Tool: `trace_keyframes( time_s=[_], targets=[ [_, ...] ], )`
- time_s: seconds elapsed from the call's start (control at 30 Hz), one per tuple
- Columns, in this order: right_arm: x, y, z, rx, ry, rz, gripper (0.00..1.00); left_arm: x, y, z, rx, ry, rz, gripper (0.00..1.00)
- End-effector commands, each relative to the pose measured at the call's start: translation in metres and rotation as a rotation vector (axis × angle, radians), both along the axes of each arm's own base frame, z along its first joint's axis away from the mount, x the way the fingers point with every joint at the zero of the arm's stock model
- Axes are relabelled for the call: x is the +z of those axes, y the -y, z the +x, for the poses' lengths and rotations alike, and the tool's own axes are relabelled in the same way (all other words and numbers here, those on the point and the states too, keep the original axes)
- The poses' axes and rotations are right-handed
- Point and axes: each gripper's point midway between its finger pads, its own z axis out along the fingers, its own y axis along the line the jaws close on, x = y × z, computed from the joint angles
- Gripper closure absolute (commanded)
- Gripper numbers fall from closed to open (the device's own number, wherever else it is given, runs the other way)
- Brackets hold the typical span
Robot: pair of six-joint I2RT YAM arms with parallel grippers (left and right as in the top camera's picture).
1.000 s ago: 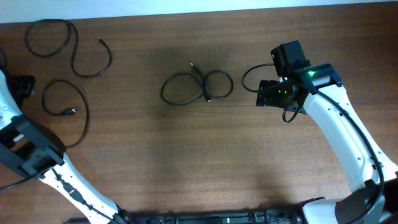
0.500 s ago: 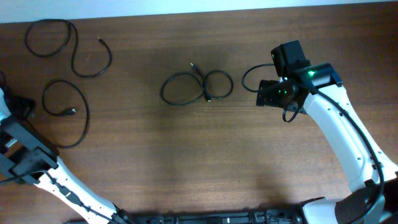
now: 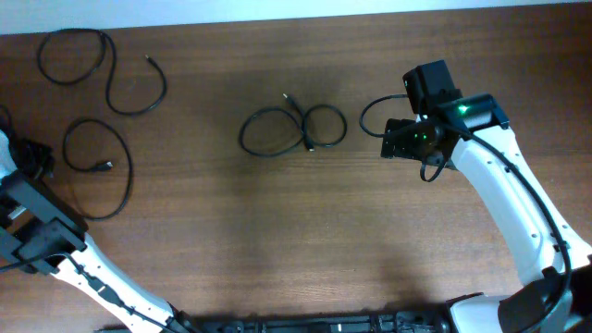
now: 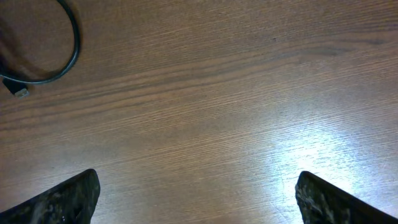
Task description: Untangle cables
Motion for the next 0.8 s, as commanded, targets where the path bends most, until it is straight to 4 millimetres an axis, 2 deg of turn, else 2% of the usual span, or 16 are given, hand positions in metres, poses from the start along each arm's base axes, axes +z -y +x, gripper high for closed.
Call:
trace_keyframes(
  time_s=[0.0, 0.2, 0.33, 0.43, 0.53, 0.7, 0.77],
  targets=[
    [0.0, 0.003, 0.001, -0.006, 0.001, -0.015, 0.02, 0.006, 0.008, 0.014, -0.016, 0.091, -0.053, 0.72],
    [0.0, 0.003, 0.001, -0.006, 0.001, -0.015, 0.02, 0.007, 0.005, 0.02, -0.02, 0.112, -0.033, 0.73],
    [0.0, 0.003, 0.001, -0.006, 0.001, -0.015, 0.02, 0.007, 0.002, 0.023, -0.01, 0.126, -0.023, 0.86],
    [0.0, 0.003, 0.001, -0.006, 0.001, -0.015, 0.01, 0.007, 0.002, 0.024, 0.048, 0.138, -0.025, 0.87],
    [0.0, 0.003, 0.001, -0.007, 0.001, -0.015, 0.02, 0.008, 0.001, 0.027, 0.059, 0.155, -0.025, 0.99],
    [0.0, 0.003, 0.001, -0.006, 0.001, -0.015, 0.02, 0.012, 0.01, 0.053, 0.034, 0.281, -0.093, 0.99],
    [0.0, 0.003, 0.001, -0.006, 0.001, -0.015, 0.02, 0.013, 0.009, 0.055, 0.038, 0.294, -0.092, 0.98]
  ],
)
